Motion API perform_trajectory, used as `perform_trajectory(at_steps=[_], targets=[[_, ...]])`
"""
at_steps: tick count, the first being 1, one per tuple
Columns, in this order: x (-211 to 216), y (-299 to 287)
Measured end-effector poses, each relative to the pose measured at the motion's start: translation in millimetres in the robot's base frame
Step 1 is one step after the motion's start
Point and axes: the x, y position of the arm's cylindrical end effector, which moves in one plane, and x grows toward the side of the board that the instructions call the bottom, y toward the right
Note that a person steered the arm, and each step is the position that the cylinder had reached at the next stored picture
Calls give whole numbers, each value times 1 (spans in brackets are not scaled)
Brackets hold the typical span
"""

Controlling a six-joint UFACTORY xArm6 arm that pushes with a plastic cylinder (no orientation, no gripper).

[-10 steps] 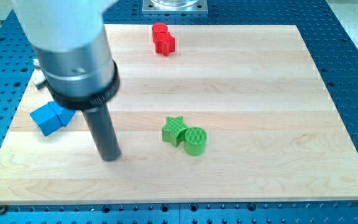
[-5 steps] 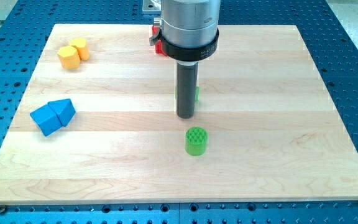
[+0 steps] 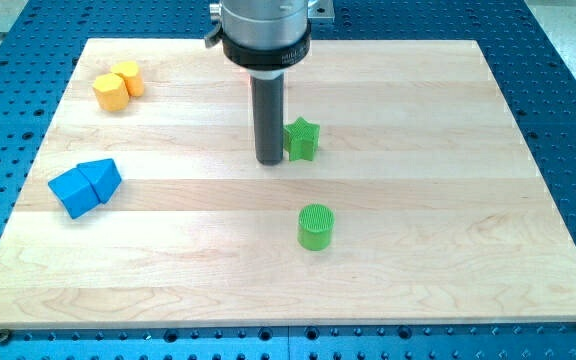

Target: Push the green star left to the green circle

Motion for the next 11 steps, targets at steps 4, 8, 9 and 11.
perform_trajectory(at_steps=[4, 8, 9, 11], targets=[[-37, 34], [19, 103], [49, 110], [65, 25]])
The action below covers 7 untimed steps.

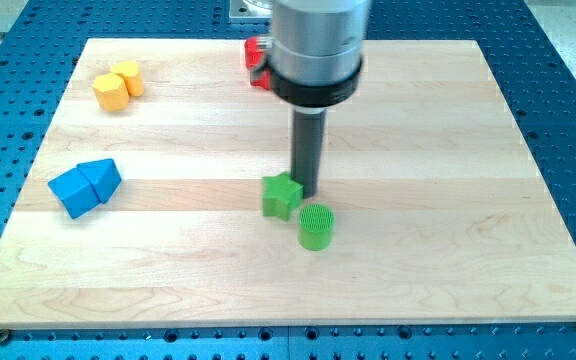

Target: Push the green star left to the green circle

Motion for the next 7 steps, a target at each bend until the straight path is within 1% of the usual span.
perform_trajectory(at_steps=[1, 2, 3, 4, 5, 6, 7], targets=[[22, -17], [30, -37], [1, -29], [20, -92], [13, -97], [48, -169], [94, -253]])
